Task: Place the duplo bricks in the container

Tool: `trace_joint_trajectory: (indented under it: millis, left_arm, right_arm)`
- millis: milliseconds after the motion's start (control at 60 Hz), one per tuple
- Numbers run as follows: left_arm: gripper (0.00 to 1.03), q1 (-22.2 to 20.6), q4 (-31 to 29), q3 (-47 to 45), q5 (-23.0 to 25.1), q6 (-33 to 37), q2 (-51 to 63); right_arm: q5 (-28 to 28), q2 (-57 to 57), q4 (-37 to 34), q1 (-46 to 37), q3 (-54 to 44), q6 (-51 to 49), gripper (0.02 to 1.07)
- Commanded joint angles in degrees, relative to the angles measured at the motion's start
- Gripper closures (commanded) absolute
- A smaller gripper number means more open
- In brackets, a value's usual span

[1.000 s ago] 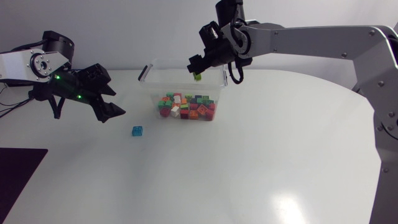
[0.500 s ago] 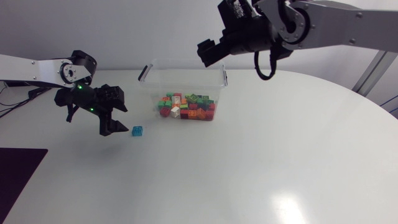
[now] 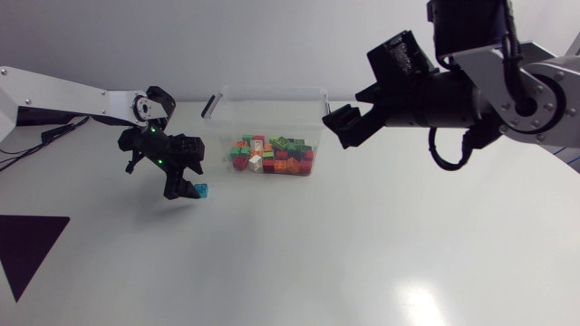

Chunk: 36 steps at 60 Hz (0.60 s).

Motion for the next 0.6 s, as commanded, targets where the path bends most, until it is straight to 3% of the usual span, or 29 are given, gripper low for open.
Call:
trace_joint_trajectory:
  millis: [0,100,167,250,350,400,583]
  left_arm:
    - [0.15,-0.54,-0.97,1.6,-0.86,2.21,2.28]
    - [0.19,-0.54,-0.88,2.21,-2.0,2.21,3.87]
    - [0.3,-0.54,-0.88,2.65,-2.53,2.21,4.39]
    - [0.54,-0.71,-0.88,2.83,-2.44,1.95,4.57]
    - [0.7,-0.98,-0.8,2.74,-2.53,1.51,4.66]
    - [0.86,-1.06,-0.88,2.56,-2.71,1.16,4.74]
    - [0.88,-0.71,-8.18,2.91,-3.23,-0.69,-0.44]
  right_arm:
    - [-0.6,-3.44,-0.31,-0.91,-2.52,-1.06,0.06]
    - [-0.77,-7.13,-0.4,-1.44,-5.42,-1.14,0.06]
    - [-1.04,-9.41,-0.66,-1.79,-7.36,-1.23,0.06]
    - [-1.04,-11.79,-0.75,-2.31,-9.47,-1.32,0.06]
    - [-1.3,-14.51,-0.75,-3.55,-12.02,-1.32,0.06]
    - [-1.3,-16.18,-0.75,-4.16,-13.25,-1.23,0.06]
    - [-0.68,-21.81,0.13,-7.68,-16.59,-1.14,0.06]
